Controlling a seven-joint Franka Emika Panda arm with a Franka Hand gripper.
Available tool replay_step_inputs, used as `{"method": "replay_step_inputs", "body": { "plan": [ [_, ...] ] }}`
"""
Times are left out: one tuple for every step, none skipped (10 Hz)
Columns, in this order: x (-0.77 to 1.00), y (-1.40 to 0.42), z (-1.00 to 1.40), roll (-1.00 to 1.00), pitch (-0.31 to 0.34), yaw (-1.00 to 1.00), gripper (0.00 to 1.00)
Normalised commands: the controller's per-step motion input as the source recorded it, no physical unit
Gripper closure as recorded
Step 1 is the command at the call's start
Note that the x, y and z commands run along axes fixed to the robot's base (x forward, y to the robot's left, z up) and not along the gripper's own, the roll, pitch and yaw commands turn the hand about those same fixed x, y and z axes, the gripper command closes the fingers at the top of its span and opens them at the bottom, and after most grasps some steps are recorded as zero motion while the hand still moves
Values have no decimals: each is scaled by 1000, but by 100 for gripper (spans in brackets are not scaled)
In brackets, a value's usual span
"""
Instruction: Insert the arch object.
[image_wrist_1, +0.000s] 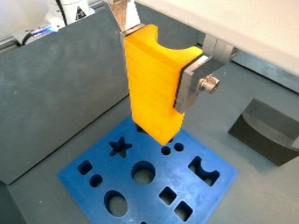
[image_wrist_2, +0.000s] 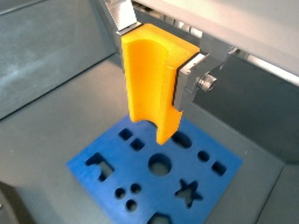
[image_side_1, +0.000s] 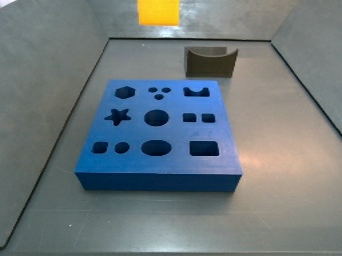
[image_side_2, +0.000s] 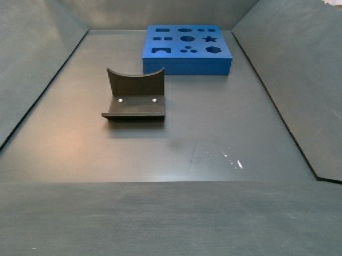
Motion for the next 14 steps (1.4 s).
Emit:
{"method": "replay_step_inputs", "body": {
  "plan": [
    [1000, 471, -1000, 26, 91, -146, 100],
    [963, 460, -1000, 4, 53, -157, 100],
    [866, 460, -1000, 0, 0, -154, 100],
    [777, 411, -1000, 0, 0, -191, 100],
    [734, 326, -1000, 0, 0, -254, 100],
    [697, 274, -1000, 36, -10, -277, 100],
    [603, 283, -963, 41, -39, -63, 100],
    [369, 183, -786, 57, -110, 374, 100],
    [294, 129, -683, 109, -103, 451, 100],
    [203, 0, -577, 247, -4, 326, 100],
    [174, -43, -434, 246, 16, 194, 100],
    [154, -157, -349, 189, 24, 131, 100],
    [143, -191, -249, 124, 26, 0, 100],
    [6, -191, -280, 90, 0, -91, 100]
  ]
}}
